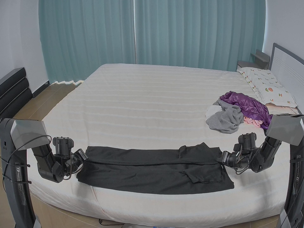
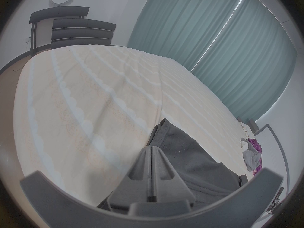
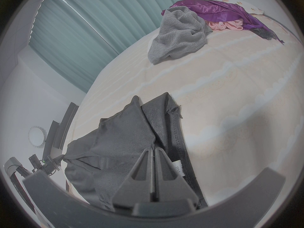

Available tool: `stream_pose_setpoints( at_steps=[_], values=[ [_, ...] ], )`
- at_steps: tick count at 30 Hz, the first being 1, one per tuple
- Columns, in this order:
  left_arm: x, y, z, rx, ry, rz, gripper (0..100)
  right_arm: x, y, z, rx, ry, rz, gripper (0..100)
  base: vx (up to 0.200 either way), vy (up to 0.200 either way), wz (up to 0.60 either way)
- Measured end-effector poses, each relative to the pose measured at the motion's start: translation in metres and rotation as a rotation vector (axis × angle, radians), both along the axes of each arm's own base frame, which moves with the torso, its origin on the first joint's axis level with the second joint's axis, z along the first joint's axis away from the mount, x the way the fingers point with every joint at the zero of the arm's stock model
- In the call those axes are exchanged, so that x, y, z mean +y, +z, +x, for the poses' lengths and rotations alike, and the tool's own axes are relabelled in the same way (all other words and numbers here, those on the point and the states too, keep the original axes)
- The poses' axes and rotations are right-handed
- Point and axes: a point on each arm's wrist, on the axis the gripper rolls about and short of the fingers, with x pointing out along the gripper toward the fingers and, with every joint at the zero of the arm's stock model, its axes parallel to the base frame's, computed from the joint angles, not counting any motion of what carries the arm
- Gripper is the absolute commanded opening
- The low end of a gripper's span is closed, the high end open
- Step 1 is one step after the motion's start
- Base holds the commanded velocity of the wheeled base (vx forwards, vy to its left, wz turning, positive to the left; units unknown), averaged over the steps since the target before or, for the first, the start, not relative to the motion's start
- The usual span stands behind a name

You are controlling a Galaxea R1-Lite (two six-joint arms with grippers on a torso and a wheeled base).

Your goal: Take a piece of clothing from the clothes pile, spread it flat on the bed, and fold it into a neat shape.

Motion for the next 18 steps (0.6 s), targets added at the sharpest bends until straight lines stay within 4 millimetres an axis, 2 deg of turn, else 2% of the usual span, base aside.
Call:
stream_pose_setpoints(
  at_steps=[4,5,6,7,18],
  values=[
    [-0.0005,-0.0004,-0.0006,0.003,-0.001,-0.002,0,0.0004,-0.0035,0.0007,0.005,0.001,-0.001,0,0.0,0.0,0.0],
    [-0.0005,-0.0003,-0.0006,0.003,0.0,-0.003,100,0.0005,-0.0042,0.0009,0.006,0.001,-0.001,0,0.0,0.0,0.0],
    [-0.0005,-0.0004,-0.0006,0.003,0.0,-0.003,100,0.0005,-0.0051,0.0011,0.008,0.002,-0.001,0,0.0,0.0,0.0],
    [-0.0005,-0.0004,-0.0005,0.002,0.0,-0.003,100,0.0005,-0.0057,0.0016,0.008,0.001,0.0,100,0.0,0.0,0.0],
    [-0.0006,0.0023,0.0008,-0.009,0.01,-0.022,100,0.0014,0.0041,0.0079,-0.014,-0.034,0.055,100,0.0,0.0,0.0]
  ],
)
